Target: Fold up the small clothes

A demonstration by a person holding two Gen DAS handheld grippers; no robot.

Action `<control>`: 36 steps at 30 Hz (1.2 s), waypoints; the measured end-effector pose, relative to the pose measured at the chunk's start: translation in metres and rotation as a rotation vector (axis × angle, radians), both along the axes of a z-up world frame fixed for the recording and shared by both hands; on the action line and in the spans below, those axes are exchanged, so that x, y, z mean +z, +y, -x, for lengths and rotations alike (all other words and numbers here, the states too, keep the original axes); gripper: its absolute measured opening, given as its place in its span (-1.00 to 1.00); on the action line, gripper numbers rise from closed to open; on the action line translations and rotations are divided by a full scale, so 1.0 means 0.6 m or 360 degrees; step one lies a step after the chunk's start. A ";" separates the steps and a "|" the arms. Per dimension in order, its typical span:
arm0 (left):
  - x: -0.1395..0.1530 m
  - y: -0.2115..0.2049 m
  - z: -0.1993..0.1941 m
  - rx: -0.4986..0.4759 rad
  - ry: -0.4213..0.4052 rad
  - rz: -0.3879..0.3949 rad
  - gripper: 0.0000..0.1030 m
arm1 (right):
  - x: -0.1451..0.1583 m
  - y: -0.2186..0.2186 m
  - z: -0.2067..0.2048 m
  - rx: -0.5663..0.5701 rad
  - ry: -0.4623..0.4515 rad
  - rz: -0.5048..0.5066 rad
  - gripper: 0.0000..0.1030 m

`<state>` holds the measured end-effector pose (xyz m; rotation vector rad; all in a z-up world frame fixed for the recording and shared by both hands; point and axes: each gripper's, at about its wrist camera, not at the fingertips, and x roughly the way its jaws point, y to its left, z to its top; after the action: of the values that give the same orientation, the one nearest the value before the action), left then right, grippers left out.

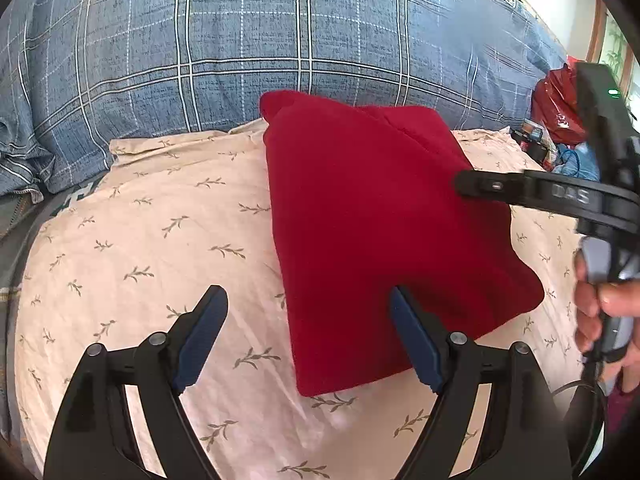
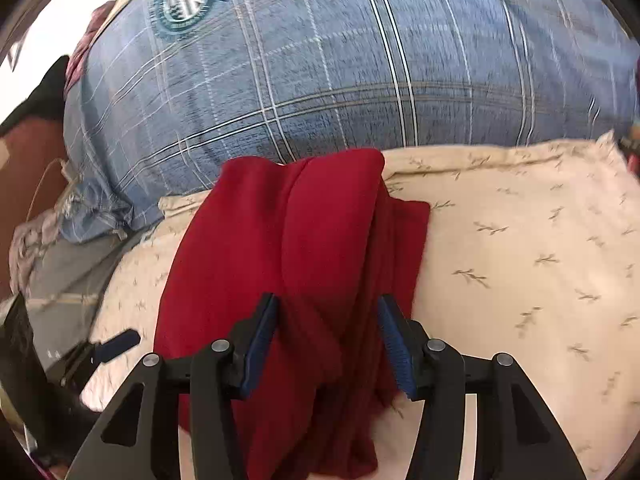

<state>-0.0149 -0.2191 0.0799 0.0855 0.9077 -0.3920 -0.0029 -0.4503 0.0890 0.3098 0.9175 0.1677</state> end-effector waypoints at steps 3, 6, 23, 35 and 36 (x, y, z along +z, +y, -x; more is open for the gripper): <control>0.001 -0.002 -0.005 0.0002 -0.0014 -0.0012 0.61 | -0.009 0.009 -0.009 0.0028 -0.0036 0.0067 -0.34; 0.001 -0.005 -0.014 -0.0007 -0.0005 -0.0010 0.61 | -0.001 0.017 0.003 0.0038 -0.0106 0.0203 -0.67; -0.041 -0.007 -0.104 -0.0143 0.0266 0.0344 0.72 | -0.051 -0.078 -0.008 -0.0051 -0.0057 -0.0298 0.51; -0.041 -0.028 -0.119 -0.0216 0.0283 0.0401 0.61 | -0.061 -0.040 -0.040 0.0083 -0.0101 -0.0346 0.06; -0.036 -0.026 -0.116 -0.0205 0.0260 0.0395 0.44 | -0.054 -0.039 -0.036 0.0085 -0.0116 -0.0338 -0.01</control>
<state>0.0544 -0.2349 0.0584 -0.1181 1.0104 -0.6354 0.0187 -0.4735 0.0565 0.4729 0.8377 0.3246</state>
